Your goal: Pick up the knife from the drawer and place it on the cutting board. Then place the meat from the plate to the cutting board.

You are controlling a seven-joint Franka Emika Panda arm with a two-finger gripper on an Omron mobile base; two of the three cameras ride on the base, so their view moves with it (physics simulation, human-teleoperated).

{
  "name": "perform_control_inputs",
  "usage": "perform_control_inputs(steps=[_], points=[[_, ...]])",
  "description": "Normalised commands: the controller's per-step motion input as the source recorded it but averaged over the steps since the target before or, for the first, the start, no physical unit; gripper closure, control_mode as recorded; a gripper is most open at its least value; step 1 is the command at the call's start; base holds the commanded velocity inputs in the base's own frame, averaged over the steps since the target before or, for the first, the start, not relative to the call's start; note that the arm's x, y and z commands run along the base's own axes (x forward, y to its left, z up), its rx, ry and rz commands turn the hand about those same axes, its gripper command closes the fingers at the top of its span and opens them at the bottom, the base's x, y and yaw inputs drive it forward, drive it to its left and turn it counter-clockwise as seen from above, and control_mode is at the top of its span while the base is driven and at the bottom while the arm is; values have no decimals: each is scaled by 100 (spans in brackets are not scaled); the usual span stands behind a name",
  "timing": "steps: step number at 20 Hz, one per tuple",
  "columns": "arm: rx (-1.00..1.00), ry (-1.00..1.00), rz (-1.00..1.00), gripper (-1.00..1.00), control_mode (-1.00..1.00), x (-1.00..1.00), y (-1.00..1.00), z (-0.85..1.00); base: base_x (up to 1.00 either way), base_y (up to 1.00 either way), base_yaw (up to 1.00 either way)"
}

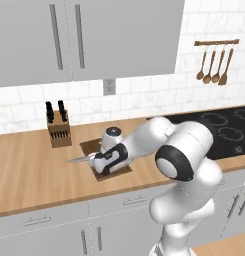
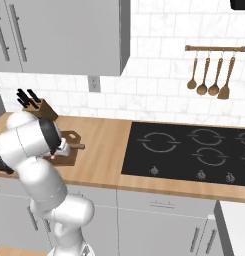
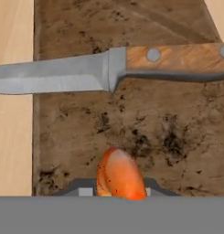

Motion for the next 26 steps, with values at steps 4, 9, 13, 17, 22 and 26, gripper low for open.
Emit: perform_control_inputs(steps=[4,9,13,17,22,26], points=[[0,0,0,-100,-100,49,0,-36,0,0,0],[0,0,0,-100,-100,12,0,-14,0,0,0],[0,0,0,-100,-100,-40,-4,9,0,0,0],[0,1,0,-100,-100,-41,-12,41,0,0,0],[0,0,0,-100,-100,-9,-38,52,0,0,0],[0,0,-1,-100,-100,-9,-41,39,0,0,0]])
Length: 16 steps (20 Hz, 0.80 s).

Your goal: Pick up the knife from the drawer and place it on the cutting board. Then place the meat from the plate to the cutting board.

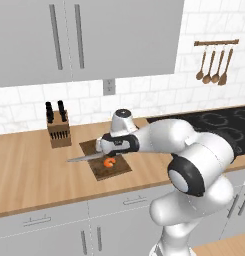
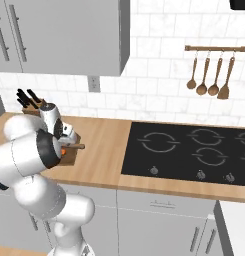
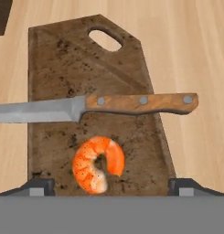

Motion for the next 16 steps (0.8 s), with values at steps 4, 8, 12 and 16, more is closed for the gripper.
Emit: perform_control_inputs(steps=[4,8,12,16], points=[[0,0,-3,-100,-100,-57,-19,5,0,0,0],[0,0,-5,-100,-100,-75,-8,-1,0,0,0],[0,-2,-1,-100,-100,-32,-30,78,0,0,0],[0,-8,0,-100,-100,-48,-34,100,0,0,0]])
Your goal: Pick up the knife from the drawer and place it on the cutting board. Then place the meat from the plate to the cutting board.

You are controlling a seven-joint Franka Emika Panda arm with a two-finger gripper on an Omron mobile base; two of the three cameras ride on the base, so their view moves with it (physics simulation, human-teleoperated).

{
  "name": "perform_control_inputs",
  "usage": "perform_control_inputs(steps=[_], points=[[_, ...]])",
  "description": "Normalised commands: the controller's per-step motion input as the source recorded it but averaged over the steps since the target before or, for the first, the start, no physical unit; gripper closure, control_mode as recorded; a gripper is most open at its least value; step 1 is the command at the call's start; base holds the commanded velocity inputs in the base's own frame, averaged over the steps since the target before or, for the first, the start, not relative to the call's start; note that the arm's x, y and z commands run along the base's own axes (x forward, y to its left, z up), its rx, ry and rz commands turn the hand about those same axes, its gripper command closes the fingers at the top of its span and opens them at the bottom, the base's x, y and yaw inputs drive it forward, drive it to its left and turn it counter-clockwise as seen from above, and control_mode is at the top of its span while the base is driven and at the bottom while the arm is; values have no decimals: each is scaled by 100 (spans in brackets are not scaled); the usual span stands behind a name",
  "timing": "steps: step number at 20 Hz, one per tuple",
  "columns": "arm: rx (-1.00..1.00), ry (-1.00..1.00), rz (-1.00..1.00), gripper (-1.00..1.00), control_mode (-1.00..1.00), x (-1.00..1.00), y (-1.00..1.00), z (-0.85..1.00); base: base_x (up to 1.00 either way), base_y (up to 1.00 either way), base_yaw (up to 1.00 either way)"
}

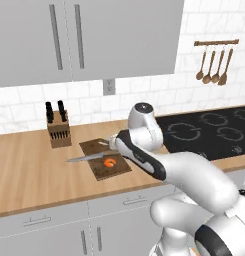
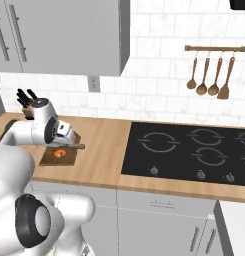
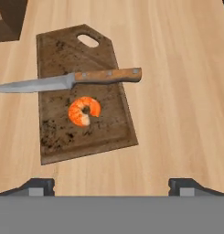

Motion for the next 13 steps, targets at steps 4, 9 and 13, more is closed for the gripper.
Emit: perform_control_inputs(steps=[4,9,13], points=[[0,-17,0,-100,-100,-79,-35,65,0,0,0],[0,-24,0,-100,-100,-94,-33,11,0,0,0],[0,-14,0,-100,-100,-38,-43,92,0,0,0]])
